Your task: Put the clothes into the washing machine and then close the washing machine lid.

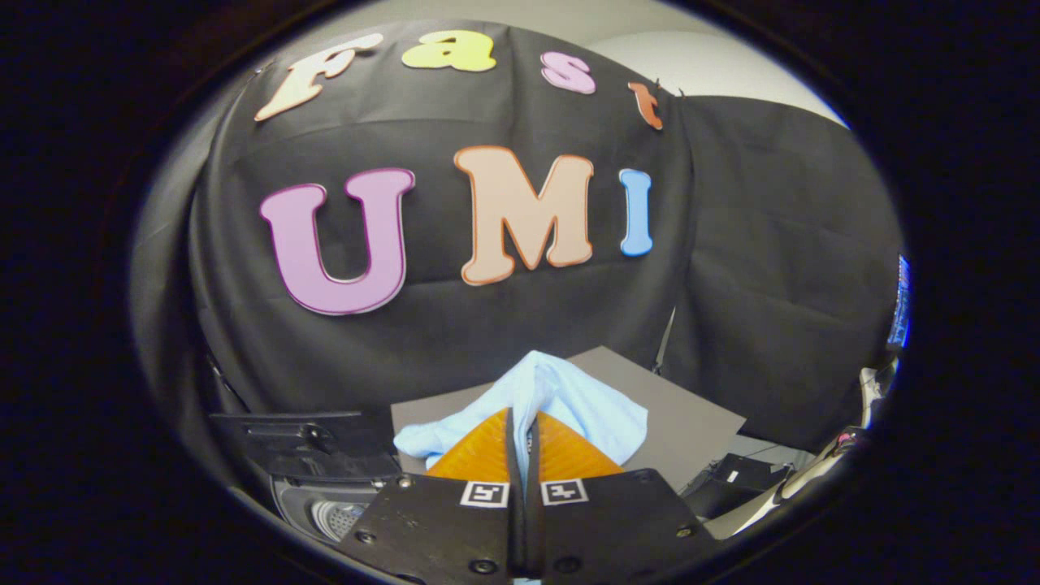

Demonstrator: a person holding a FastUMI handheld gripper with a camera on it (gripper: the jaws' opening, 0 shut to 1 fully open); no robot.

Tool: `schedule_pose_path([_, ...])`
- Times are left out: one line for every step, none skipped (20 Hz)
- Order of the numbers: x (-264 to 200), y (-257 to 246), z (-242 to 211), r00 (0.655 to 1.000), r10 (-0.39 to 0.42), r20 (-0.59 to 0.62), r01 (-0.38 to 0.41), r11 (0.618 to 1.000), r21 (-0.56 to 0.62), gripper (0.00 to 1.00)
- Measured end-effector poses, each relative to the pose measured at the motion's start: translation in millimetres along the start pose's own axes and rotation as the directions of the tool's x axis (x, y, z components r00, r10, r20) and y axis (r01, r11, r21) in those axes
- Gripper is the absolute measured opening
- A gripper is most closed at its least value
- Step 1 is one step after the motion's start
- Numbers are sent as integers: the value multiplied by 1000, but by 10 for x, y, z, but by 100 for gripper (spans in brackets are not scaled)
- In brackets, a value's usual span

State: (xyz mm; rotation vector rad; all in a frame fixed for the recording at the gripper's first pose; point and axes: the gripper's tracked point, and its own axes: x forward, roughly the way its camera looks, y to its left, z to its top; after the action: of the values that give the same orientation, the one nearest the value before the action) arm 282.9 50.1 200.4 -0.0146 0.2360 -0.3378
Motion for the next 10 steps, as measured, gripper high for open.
schedule_pose_path([-95,101,82,1000,9,30,-9,1000,5,1])
schedule_pose_path([-199,202,206,998,22,67,-22,1000,8,1])
schedule_pose_path([-292,335,314,994,44,99,-45,999,13,1])
schedule_pose_path([-388,468,414,990,66,128,-68,998,13,0])
schedule_pose_path([-463,597,491,985,86,151,-89,996,10,0])
schedule_pose_path([-543,716,551,981,103,164,-106,994,6,0])
schedule_pose_path([-614,835,596,977,121,176,-124,992,8,0])
schedule_pose_path([-680,952,627,974,135,182,-141,990,21,0])
schedule_pose_path([-737,1075,639,970,153,191,-162,986,35,0])
schedule_pose_path([-793,1205,640,966,171,195,-183,982,43,0])
